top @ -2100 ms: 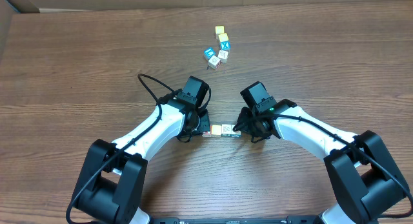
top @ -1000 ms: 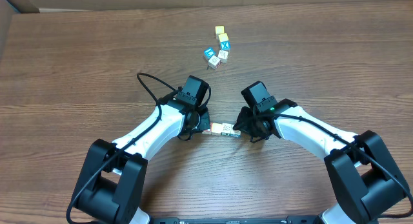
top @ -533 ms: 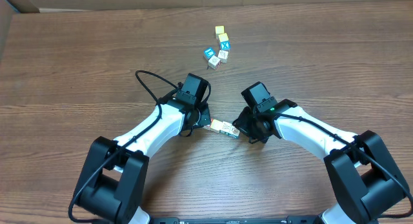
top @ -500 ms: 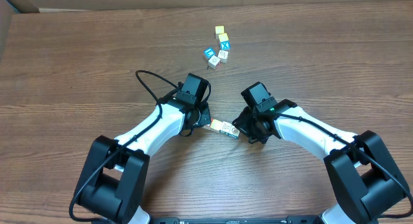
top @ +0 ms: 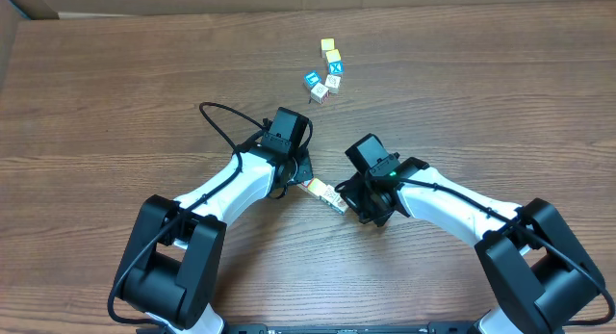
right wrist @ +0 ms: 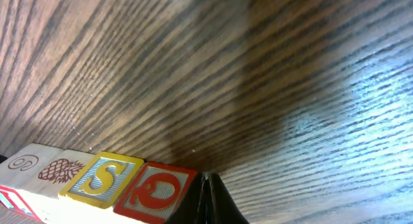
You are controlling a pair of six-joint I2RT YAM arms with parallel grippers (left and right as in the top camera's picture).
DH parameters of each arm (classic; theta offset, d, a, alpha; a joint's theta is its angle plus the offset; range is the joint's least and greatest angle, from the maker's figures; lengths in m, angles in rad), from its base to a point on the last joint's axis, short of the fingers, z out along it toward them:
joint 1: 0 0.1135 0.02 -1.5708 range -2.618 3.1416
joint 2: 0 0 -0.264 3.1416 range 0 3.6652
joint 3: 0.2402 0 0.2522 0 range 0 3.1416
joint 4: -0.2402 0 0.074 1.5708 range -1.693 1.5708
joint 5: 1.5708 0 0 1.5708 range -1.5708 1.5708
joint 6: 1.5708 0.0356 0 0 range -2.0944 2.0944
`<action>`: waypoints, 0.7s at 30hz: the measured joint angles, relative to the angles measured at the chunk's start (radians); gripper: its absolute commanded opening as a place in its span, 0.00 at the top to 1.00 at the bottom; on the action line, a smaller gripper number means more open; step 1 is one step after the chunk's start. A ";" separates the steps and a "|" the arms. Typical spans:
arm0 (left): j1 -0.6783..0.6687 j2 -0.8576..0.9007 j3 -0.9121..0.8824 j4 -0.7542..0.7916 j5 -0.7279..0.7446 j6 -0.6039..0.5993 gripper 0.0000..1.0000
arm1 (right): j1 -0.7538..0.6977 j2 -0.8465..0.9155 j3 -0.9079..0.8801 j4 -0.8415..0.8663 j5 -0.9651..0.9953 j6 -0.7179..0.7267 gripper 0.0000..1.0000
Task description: Flip 4 blocks
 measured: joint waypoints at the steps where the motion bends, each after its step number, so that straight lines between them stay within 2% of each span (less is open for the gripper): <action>1: 0.000 0.000 0.000 0.003 0.000 0.000 0.96 | 0.000 0.000 0.000 0.000 0.000 0.004 0.96; 21: -0.004 0.000 0.000 0.015 0.027 0.007 0.96 | 0.000 0.000 0.002 -0.037 0.005 0.010 0.95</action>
